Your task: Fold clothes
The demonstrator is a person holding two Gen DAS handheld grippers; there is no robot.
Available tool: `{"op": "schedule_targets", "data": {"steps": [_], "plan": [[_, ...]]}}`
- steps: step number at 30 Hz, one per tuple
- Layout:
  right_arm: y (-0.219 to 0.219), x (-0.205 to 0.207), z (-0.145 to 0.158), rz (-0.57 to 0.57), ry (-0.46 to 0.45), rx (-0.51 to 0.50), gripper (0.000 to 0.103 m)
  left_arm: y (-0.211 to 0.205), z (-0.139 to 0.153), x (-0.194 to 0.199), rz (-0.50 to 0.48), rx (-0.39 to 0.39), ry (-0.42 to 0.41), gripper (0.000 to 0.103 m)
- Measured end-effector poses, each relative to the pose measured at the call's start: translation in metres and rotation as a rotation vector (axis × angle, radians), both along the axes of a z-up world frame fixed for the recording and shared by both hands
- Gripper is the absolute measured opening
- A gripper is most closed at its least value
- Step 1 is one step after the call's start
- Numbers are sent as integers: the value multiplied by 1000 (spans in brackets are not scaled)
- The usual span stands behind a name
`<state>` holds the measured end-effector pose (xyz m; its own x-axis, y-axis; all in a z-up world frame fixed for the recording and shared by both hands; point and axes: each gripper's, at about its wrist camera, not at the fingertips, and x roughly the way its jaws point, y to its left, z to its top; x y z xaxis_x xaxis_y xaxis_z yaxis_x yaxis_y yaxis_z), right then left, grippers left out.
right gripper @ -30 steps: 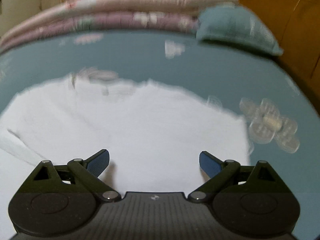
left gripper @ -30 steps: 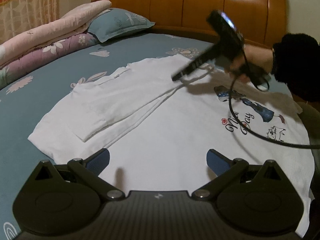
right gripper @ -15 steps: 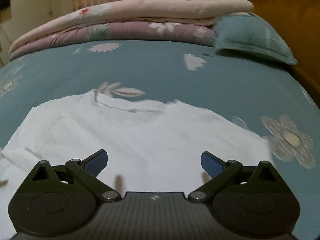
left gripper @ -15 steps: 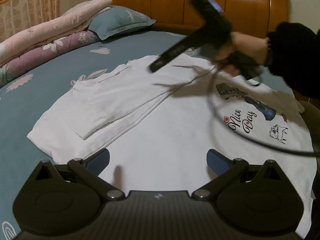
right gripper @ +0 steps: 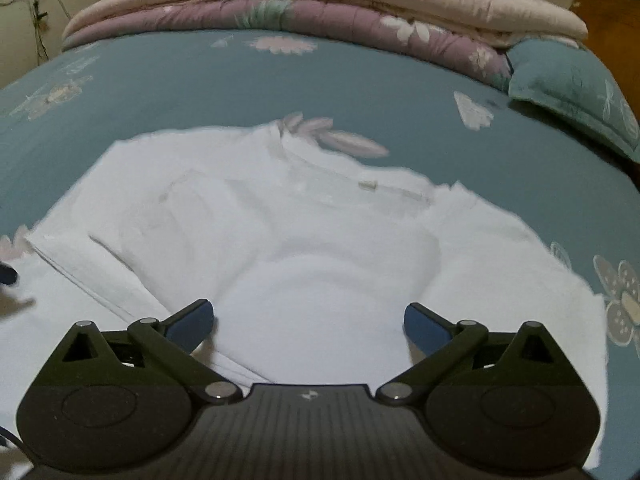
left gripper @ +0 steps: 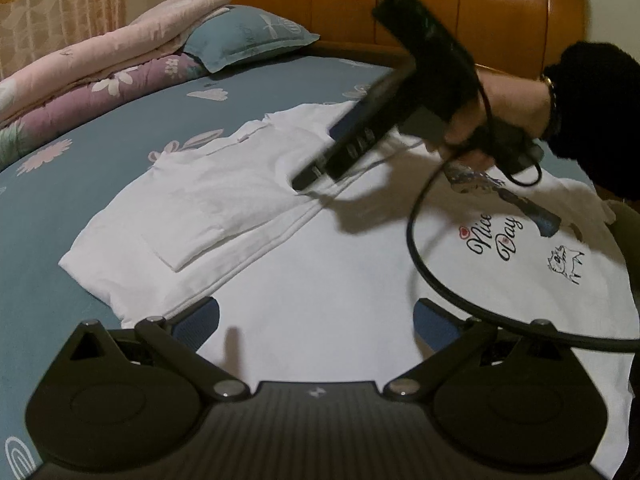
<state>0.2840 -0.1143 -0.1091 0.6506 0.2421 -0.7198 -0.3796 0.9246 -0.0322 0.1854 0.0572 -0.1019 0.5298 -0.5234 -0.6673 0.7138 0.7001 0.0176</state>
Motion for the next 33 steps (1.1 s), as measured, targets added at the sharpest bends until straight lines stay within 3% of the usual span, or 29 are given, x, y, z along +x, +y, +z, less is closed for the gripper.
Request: {"op": "schedule_targets", "data": {"steps": [5, 9, 11, 14, 18, 22, 24, 28, 33], "plan": [[24, 7, 16, 166, -16, 196, 103, 0, -2, 1, -12, -4, 3, 102], [49, 19, 0, 254, 74, 283, 103, 3, -4, 3, -8, -6, 11, 102], [59, 24, -16, 291, 199, 341, 103, 3, -5, 3, -9, -11, 15, 102], [57, 21, -15, 301, 211, 375, 103, 4, -6, 4, -2, -9, 19, 102], [22, 22, 3, 163, 129, 363, 103, 3, -7, 3, -5, -12, 16, 102], [-21, 27, 12, -102, 15, 198, 103, 3, -7, 3, -10, -15, 18, 102], [-41, 36, 5, -205, 3, 137, 103, 3, -9, 4, -6, -11, 23, 102], [-62, 57, -18, -250, 33, 130, 103, 2, -14, 7, 3, 4, 38, 102], [-60, 54, -3, -256, 63, 162, 103, 7, -9, 5, 16, -8, 16, 102]]}}
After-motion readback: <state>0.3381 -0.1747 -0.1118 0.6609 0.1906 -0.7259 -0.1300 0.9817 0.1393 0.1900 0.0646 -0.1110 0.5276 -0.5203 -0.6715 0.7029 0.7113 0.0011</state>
